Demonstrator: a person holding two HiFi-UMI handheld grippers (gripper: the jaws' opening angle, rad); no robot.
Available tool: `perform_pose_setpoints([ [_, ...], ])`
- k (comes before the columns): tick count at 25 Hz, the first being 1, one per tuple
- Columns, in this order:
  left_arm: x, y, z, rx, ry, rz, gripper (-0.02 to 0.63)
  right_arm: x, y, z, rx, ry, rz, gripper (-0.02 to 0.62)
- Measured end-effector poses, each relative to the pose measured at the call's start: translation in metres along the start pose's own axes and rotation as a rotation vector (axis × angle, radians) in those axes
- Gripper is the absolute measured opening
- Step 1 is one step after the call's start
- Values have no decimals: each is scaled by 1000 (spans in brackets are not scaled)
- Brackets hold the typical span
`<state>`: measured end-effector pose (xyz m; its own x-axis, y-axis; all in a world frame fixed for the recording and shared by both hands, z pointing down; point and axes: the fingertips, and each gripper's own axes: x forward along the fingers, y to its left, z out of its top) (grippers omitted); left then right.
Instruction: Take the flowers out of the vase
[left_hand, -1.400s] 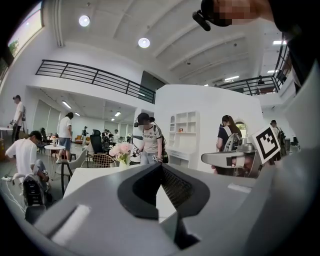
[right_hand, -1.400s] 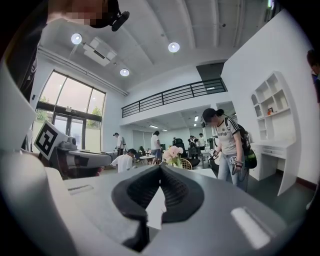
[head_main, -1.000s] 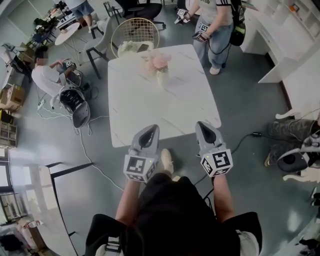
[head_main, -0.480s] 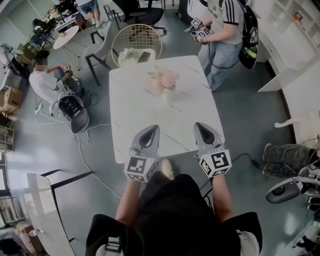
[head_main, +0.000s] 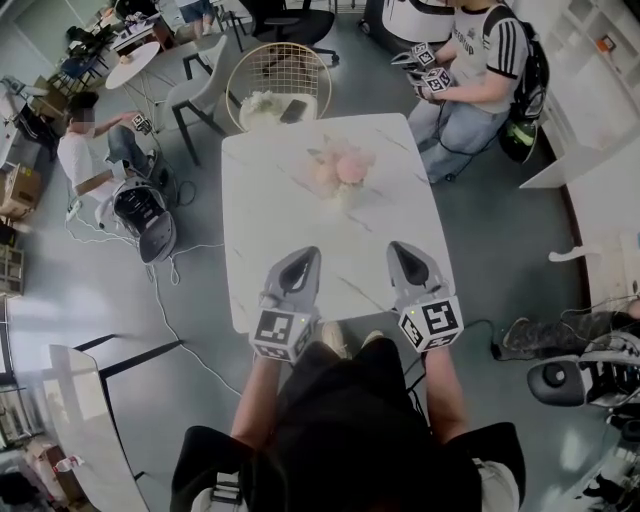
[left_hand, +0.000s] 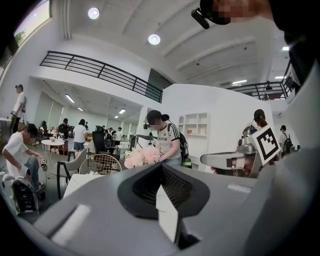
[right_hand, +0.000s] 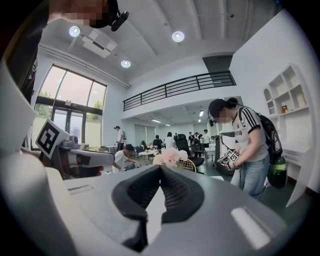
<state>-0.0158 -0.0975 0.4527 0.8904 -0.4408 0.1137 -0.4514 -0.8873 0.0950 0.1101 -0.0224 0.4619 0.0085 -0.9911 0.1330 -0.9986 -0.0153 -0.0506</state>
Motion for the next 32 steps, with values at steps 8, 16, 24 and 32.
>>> perform_pose_setpoints([
  [8,14,13,2,-18,15,28,8,20,-9,3,-10,20,24,3],
  [16,45,18,-1,-33,21,98,8,56,-38,4,-21,45,108,3],
  [24,62,37,-11,-68,58,239,8,96,-56,-3,-30,74,214,3],
  [32,65,46,-14,-76,68,336,6,127,-65,-15,-55,104,297,25],
])
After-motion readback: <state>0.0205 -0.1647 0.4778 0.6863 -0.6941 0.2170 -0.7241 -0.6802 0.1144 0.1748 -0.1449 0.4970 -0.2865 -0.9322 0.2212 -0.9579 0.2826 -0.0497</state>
